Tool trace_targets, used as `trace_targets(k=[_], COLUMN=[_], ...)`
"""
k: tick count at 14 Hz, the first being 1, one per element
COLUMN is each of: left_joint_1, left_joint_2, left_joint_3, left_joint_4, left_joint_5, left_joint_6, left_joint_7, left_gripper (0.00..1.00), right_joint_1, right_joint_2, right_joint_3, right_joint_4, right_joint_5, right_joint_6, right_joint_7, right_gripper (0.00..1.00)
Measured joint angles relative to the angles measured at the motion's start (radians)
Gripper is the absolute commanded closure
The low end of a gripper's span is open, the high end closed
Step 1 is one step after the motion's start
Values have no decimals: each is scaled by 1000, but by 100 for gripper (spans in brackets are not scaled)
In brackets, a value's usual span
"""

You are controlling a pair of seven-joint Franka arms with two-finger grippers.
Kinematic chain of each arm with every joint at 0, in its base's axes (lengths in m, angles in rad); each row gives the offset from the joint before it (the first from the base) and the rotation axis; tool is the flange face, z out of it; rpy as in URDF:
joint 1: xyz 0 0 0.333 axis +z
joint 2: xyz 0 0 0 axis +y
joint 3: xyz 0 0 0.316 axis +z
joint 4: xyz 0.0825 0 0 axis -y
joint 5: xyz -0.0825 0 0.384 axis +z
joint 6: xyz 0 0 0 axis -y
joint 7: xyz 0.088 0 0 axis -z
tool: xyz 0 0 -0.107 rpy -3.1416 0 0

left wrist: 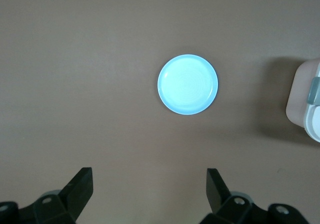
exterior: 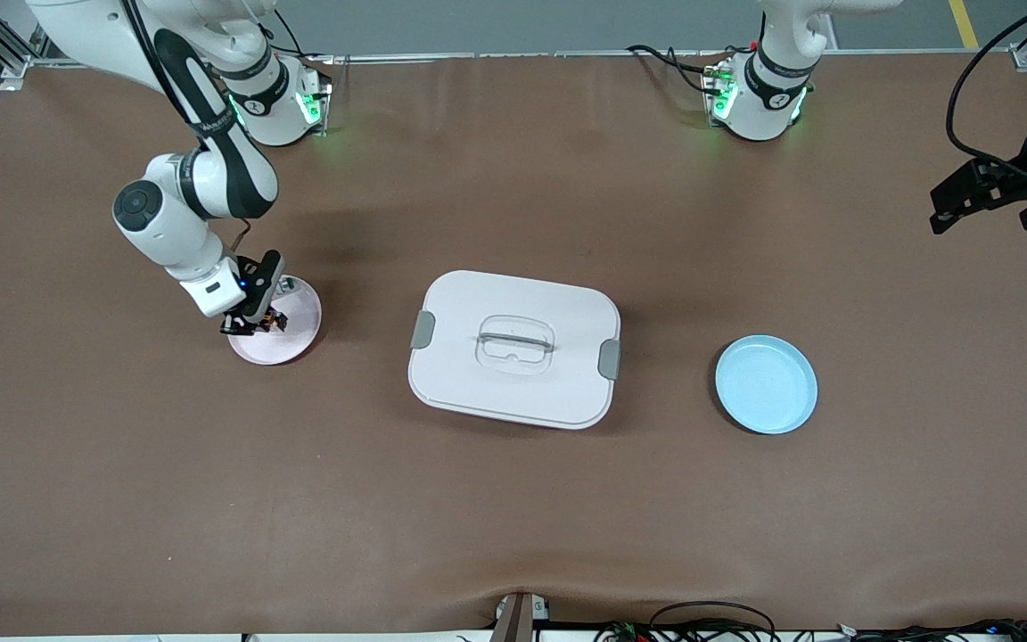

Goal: Transfer orange switch to right arm and place
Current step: 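Carry the switch with the right gripper and lower it onto the white plate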

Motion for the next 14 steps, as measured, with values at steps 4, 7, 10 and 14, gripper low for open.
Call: trace_targets(k=[4,7,10,14], left_joint_1=[1,0,-6,-11], left_joint_2=[-41,-41,-41,-41], left_joint_3=[4,4,2,-3], left_joint_4=[-50,-57,-65,-66], left_joint_5=[-28,-34,-36,-36], left_joint_6=[12,13,13,13], left_joint_7=[0,0,1,1], left_gripper=[0,0,0,0], right_joint_1=[-3,-3,-3,-3], right_joint_2=[35,44,48,57], right_joint_3=[0,0,1,4], right_joint_4=[1,3,5,14], right_joint_5=[0,0,0,0], right_joint_6=[2,3,3,4], right_joint_7=[-13,-14,-15,-17], right_gripper=[100,100,100,100])
